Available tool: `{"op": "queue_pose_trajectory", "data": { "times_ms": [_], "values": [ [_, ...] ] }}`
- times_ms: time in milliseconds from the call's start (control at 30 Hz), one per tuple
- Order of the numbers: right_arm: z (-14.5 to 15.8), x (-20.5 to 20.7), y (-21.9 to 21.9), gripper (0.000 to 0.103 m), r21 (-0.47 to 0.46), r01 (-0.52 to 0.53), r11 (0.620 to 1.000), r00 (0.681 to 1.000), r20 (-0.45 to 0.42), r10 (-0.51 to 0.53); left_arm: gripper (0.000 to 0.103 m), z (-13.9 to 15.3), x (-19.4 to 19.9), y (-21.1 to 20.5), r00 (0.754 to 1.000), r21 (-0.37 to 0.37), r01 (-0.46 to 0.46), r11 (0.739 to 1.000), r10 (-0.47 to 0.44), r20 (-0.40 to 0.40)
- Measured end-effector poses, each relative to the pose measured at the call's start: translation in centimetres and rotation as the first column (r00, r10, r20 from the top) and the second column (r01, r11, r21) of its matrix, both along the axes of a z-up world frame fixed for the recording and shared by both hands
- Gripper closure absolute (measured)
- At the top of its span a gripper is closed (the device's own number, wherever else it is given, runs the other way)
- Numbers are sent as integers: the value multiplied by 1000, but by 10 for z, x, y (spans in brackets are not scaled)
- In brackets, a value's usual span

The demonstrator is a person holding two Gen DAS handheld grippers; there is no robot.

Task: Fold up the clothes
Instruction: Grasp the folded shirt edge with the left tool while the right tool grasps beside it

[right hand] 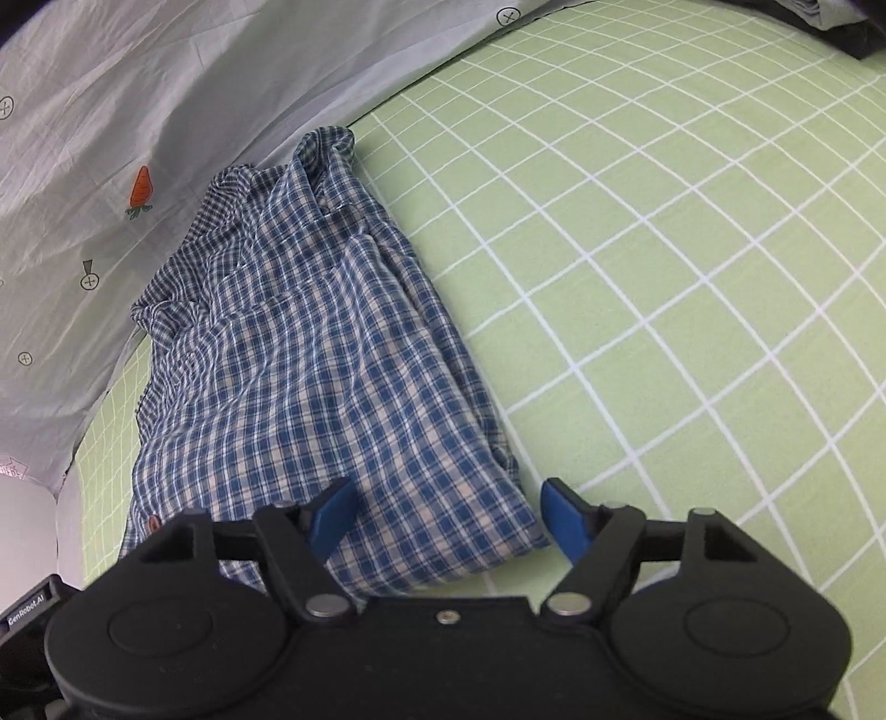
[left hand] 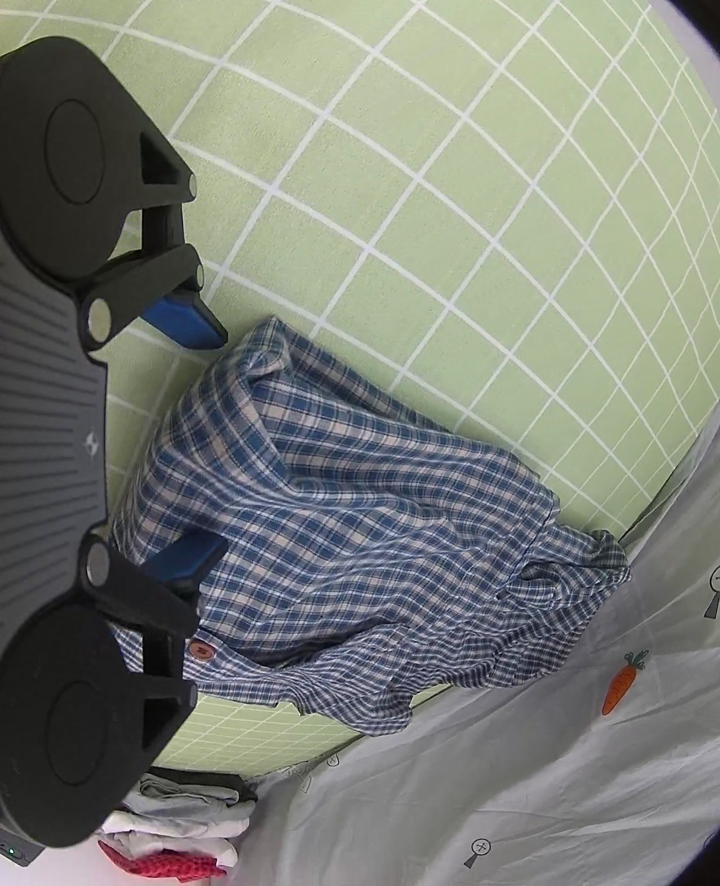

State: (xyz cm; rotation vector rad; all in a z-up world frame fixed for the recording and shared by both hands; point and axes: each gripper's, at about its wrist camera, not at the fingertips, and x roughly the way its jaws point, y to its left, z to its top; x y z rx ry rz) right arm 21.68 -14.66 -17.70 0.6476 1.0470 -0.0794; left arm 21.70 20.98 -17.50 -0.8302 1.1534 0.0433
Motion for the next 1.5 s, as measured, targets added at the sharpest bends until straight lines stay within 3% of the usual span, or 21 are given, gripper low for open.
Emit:
{"op": "queue_pose_trajectory", "data": {
  "times_ms": [67, 100, 133, 167, 233, 400, 567, 733, 833, 1033, 1200, 1500],
  "values": [
    [-2, -2, -2, 50, 23, 5, 1000, 1000, 10, -5, 59, -6, -1, 3, 999, -60, -33, 998, 33, -5],
    [-3, -2, -4, 72, 42, 10, 999, 1000, 11, -11, 70, -9, -2, 5, 999, -92, -50, 995, 49, -7],
    [-5, -2, -6, 82, 62, 16, 998, 1000, 15, -17, 75, -11, -2, 8, 998, -116, -65, 991, 64, -7],
    [-5, -4, -8, 84, 83, 20, 996, 999, 24, -22, 84, -12, -3, 10, 997, -134, -79, 988, 79, -6],
    [-3, -8, -10, 93, 98, 12, 995, 999, 45, -17, 89, -10, -5, 14, 995, -159, -99, 982, 100, 0],
    [12, -27, -10, 95, 74, -23, 997, 997, 76, 18, 93, 7, -30, 4, 995, -113, -77, 991, 83, 50],
    [20, -69, -12, 95, 22, -78, 997, 995, 68, 77, 94, 8, -79, -4, 996, -90, -76, 993, 79, 27],
    [35, -114, -24, 96, 30, -102, 994, 995, 19, 102, 95, 14, -129, 2, 988, -200, -140, 970, 125, -84],
    [57, -129, -32, 96, 45, -117, 992, 993, 41, 115, 95, 33, -140, 5, 986, -225, -155, 962, 137, -91],
    [83, -116, -38, 97, 52, -153, 987, 976, 165, 143, 96, 61, -115, 3, 988, -200, -157, 967, 155, -28],
    [94, -89, -39, 97, 90, -127, 988, 968, 227, 103, 96, 76, -93, 12, 985, -245, -167, 955, 173, 2],
    [113, -21, -38, 97, 111, -121, 986, 946, 315, 81, 96, 105, -15, 14, 979, -278, -163, 947, 189, 70]
  ]
}}
